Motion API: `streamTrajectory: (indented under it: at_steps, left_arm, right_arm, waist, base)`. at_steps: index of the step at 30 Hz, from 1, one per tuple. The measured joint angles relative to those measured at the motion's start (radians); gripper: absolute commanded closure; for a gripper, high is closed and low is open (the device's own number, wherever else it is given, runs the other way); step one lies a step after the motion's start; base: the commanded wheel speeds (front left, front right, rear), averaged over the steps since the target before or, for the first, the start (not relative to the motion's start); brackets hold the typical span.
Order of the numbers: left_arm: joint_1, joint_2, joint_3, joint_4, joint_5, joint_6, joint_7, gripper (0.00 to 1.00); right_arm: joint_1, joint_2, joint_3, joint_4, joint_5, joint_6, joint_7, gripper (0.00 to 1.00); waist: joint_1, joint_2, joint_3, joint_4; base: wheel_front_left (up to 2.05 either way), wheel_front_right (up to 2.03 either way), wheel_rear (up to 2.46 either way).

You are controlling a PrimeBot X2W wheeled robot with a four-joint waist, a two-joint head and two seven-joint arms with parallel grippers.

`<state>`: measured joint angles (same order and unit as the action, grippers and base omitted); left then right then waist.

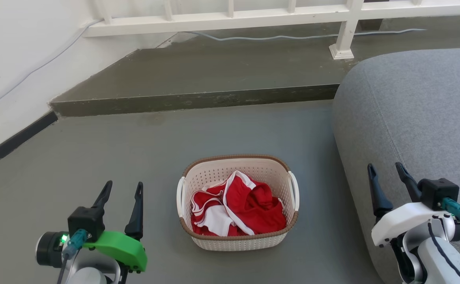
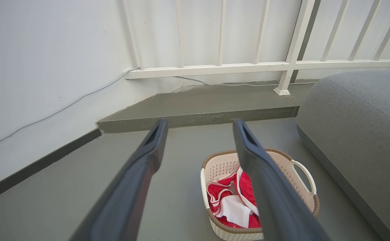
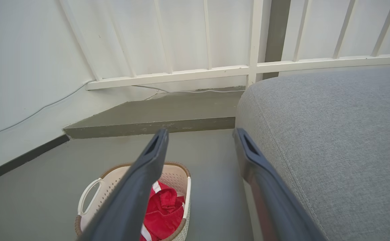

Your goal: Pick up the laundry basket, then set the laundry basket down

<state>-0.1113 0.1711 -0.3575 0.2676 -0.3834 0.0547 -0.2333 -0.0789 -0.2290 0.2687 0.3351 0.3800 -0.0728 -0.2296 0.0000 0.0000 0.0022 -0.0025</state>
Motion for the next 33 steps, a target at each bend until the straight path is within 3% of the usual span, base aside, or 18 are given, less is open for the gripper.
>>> streamTrajectory:
  at_steps: [6, 33]
  left_arm:
    - [-0.002, -0.002, -0.002, 0.010, 0.053, 0.011, -0.016, 0.00]
    - [-0.002, -0.033, 0.035, 0.039, 0.030, 0.016, -0.016, 0.00]
  right_arm:
    - [0.000, -0.002, 0.009, 0.003, -0.073, -0.010, -0.018, 0.00]
    - [0.000, 0.012, -0.015, 0.016, -0.073, -0.008, -0.018, 0.00]
  waist:
    - [0.0000, 0.0000, -0.001, 0.000]
    - [0.0000, 0.0000, 0.000, 0.002]
  base:
    - [0.00, 0.00, 0.00]
    - [0.00, 0.00, 0.00]
